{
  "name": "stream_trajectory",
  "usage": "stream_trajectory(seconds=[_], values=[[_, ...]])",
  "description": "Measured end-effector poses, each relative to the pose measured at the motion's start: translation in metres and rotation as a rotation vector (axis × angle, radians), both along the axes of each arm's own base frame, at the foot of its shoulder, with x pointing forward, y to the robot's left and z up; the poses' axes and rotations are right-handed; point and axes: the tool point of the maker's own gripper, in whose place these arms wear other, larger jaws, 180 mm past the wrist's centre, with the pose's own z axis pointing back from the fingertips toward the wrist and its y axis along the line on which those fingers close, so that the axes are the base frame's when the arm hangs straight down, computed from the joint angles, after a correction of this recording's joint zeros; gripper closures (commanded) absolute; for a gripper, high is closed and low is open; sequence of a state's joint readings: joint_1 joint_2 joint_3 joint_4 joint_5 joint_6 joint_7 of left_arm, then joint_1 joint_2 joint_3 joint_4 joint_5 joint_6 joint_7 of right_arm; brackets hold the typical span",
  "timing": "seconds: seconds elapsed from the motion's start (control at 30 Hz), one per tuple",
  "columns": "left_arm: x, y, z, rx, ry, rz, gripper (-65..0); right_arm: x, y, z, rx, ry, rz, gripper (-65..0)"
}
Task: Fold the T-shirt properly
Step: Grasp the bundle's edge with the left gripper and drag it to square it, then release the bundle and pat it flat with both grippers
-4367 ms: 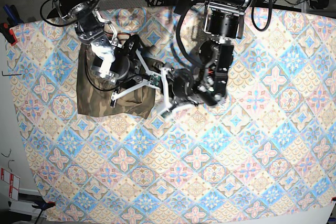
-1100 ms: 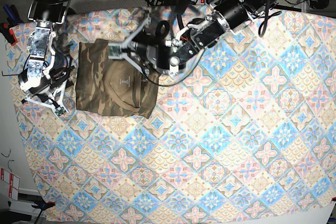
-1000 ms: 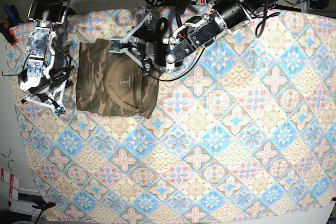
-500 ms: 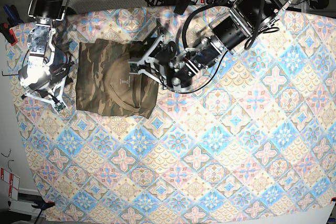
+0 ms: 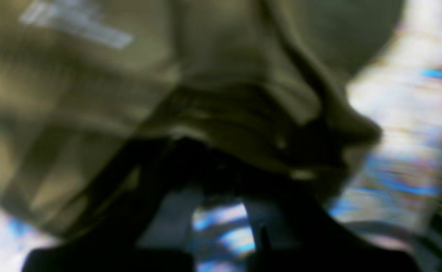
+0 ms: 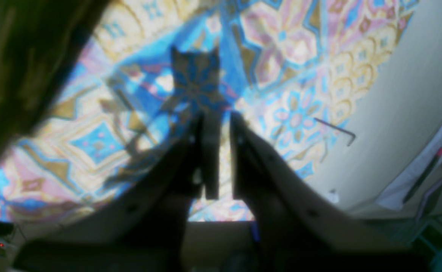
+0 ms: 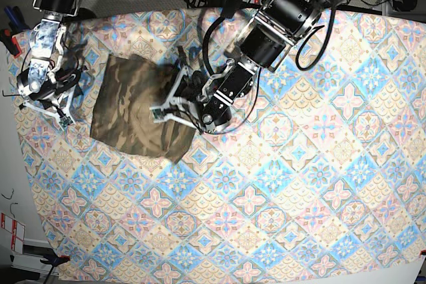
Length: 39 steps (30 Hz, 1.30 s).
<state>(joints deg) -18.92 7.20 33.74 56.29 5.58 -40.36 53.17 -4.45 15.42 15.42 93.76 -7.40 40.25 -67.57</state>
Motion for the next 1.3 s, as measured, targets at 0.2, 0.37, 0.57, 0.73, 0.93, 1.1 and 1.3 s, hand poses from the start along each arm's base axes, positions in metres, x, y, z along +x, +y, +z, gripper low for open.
stream_trajectory(seconds=[0.2,0.37,0.57,0.73,0.93,1.1,1.3], values=[[0.011,-0.005,-0.001,-0.035,-0.022,0.013,0.0,-0.021,-0.002,-0.01,-0.004,0.051,-0.004,-3.9],[0.027,-0.008,-0.008,-0.205,0.079,0.166,0.0,-0.025,0.001,-0.013,0.002,0.055,0.007,-4.0],[0.056,-0.004,-0.009,-0.342,0.108,0.346,0.0,-0.035,0.012,-0.008,-0.015,0.057,0.058,-4.0],[0.09,0.009,-0.002,-0.336,0.022,0.426,0.0,-0.033,0.011,0.0,-0.038,0.041,0.066,-4.0],[0.115,0.019,0.009,-0.4,-0.044,0.515,0.0,-0.05,0.012,-0.008,-0.034,0.08,0.069,-4.0],[0.129,0.01,0.028,-0.555,-0.071,0.59,0.0,-0.052,0.012,-0.009,-0.028,0.08,0.068,-4.0],[0.136,0.003,0.041,-0.66,-0.059,0.656,0.0,-0.002,0.004,0.02,-0.006,-0.124,0.045,-4.0]])
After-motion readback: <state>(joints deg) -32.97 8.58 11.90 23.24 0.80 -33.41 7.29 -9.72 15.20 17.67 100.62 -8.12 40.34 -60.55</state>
